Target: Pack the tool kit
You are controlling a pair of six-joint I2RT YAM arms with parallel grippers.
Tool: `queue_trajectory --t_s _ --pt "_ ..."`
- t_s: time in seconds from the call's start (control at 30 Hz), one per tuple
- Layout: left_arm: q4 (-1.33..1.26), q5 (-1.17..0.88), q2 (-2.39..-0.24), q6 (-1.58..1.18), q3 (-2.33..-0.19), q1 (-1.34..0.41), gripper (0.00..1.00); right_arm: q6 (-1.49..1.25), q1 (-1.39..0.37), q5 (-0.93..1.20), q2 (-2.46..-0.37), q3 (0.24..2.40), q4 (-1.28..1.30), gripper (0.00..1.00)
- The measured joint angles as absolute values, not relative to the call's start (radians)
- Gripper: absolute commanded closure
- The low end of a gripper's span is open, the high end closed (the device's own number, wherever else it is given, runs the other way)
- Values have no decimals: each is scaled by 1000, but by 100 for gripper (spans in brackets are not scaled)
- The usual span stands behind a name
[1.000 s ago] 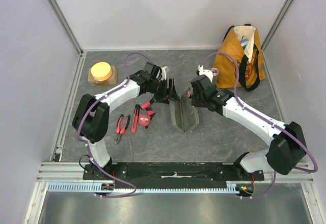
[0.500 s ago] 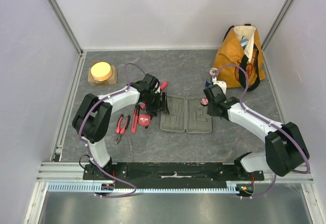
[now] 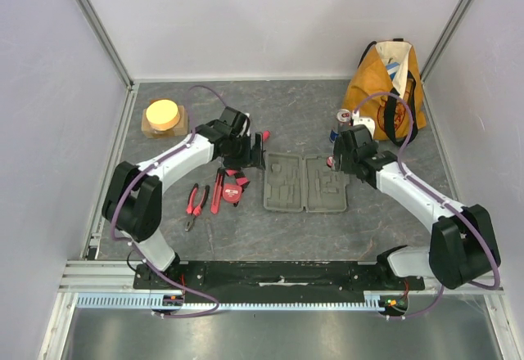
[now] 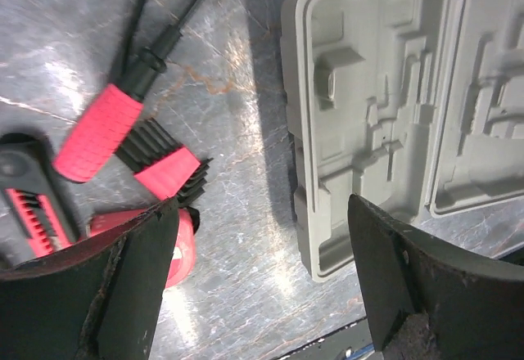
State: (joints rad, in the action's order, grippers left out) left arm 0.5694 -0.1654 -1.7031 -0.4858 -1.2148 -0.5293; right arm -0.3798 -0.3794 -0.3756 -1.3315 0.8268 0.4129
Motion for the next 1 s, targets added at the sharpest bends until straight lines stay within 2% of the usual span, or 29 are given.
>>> queue_trajectory --t_s 0.23,0.43,0.6,0.7,0.87,1.0 --pt "614 -59 -1646 -462 -1234 -488 16 -376 -380 -282 -1292 929 398 20" --pt "673 34 -1561 -466 -1165 -406 18 -363 -413 -147 -1256 938 364 24" --pt "733 99 -1390 -485 -1017 -309 36 -366 -516 -72 -1267 938 326 37" --pt "754 105 -1311 -496 -923 -247 40 -375 -570 -40 -1309 938 299 43" --pt "778 107 -1270 -512 -809 -189 45 -394 -613 7 -1395 940 284 48" --pt "770 104 -1280 -516 -793 -181 56 -400 -626 28 -1431 967 283 49"
